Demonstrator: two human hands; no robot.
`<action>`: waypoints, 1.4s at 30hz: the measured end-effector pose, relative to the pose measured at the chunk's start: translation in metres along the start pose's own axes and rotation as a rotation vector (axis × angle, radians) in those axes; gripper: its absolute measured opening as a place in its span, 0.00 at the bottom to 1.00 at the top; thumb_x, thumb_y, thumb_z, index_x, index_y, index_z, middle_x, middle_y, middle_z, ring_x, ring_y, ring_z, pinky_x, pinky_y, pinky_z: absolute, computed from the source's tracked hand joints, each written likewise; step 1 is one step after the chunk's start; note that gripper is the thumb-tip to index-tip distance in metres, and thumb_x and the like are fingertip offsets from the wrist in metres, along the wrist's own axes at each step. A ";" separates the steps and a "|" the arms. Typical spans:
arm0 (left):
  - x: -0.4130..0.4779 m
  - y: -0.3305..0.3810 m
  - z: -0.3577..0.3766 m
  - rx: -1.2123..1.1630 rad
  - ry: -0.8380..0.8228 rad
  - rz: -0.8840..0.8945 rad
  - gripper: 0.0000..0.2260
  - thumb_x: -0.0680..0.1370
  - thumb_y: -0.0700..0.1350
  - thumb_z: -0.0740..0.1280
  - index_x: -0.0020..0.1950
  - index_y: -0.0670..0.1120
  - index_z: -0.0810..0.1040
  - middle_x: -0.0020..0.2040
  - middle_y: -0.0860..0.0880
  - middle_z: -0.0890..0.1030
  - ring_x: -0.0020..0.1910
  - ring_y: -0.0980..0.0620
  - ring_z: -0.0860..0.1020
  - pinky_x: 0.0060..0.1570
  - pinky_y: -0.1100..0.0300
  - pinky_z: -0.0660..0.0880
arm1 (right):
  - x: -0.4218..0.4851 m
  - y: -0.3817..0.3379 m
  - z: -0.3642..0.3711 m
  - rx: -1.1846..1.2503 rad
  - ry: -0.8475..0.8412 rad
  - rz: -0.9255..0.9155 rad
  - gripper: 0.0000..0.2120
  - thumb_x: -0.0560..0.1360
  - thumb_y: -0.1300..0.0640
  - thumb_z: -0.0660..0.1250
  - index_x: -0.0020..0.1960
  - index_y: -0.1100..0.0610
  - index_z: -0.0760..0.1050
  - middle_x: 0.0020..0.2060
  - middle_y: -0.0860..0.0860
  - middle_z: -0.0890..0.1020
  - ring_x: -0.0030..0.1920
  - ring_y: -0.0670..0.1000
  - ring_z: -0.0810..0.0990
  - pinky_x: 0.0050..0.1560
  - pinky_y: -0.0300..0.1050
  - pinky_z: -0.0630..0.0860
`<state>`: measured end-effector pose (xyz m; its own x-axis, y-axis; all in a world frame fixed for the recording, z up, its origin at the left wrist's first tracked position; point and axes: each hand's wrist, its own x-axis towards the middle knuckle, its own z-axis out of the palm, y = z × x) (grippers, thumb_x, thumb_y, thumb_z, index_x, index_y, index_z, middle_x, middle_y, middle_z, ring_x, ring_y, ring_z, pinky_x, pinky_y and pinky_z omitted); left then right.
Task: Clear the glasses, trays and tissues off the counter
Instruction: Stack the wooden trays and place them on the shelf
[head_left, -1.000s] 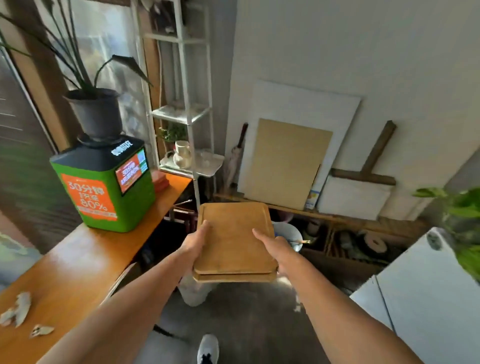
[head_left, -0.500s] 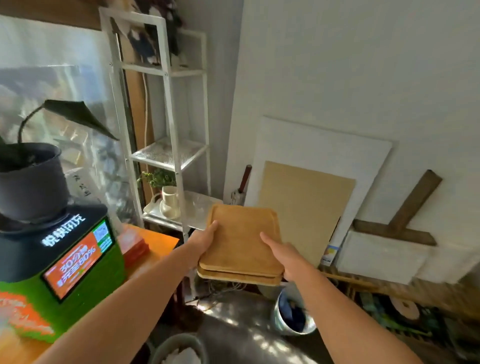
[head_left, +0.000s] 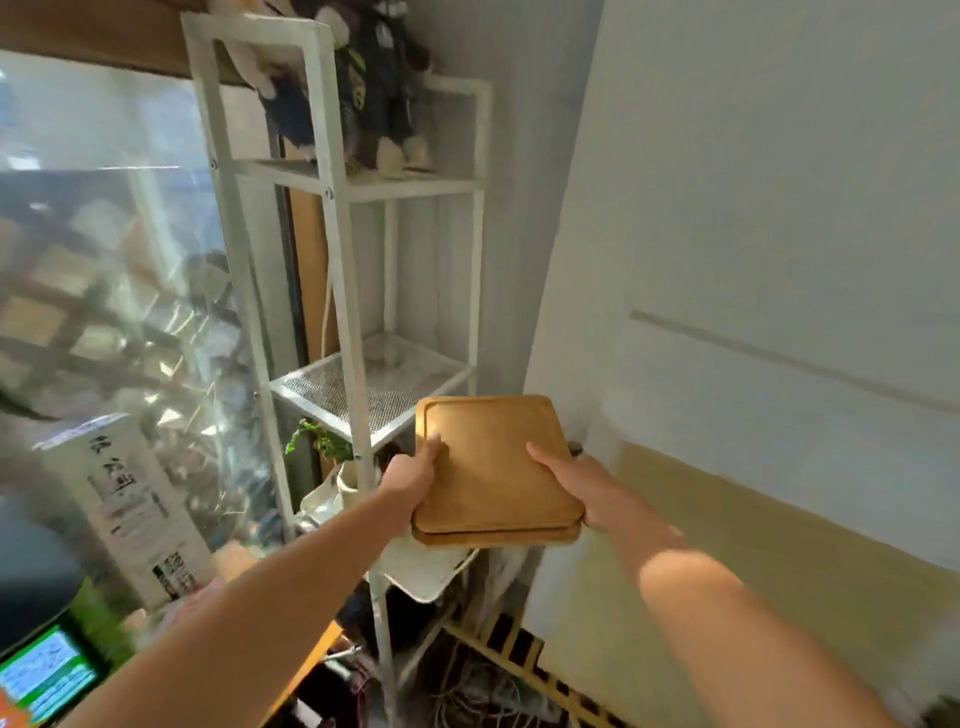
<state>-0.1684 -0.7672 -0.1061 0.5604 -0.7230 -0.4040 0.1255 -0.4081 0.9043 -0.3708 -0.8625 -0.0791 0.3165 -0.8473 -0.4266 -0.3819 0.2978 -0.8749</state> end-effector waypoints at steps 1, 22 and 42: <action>0.017 0.012 0.006 -0.021 0.035 -0.008 0.35 0.76 0.67 0.61 0.70 0.39 0.71 0.59 0.42 0.78 0.58 0.41 0.76 0.61 0.50 0.73 | 0.026 -0.018 -0.004 -0.029 -0.018 -0.012 0.53 0.62 0.33 0.77 0.75 0.62 0.63 0.66 0.59 0.76 0.63 0.60 0.78 0.65 0.57 0.75; 0.220 0.108 -0.032 0.086 0.785 -0.330 0.17 0.79 0.48 0.61 0.57 0.37 0.80 0.55 0.38 0.82 0.55 0.38 0.80 0.59 0.50 0.75 | 0.356 -0.185 0.154 -0.354 -0.602 -0.039 0.49 0.61 0.35 0.79 0.72 0.61 0.68 0.62 0.59 0.78 0.59 0.60 0.79 0.63 0.58 0.77; 0.207 0.104 -0.017 -0.060 0.988 -0.403 0.16 0.80 0.37 0.55 0.60 0.42 0.80 0.60 0.41 0.79 0.60 0.39 0.75 0.57 0.52 0.70 | 0.371 -0.178 0.164 -0.447 -0.587 -0.182 0.39 0.65 0.37 0.77 0.66 0.62 0.75 0.55 0.56 0.82 0.53 0.58 0.81 0.54 0.51 0.78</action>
<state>-0.0249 -0.9500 -0.0935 0.8803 0.2420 -0.4081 0.4743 -0.4684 0.7454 -0.0432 -1.1581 -0.1196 0.7707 -0.4554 -0.4457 -0.5554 -0.1371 -0.8202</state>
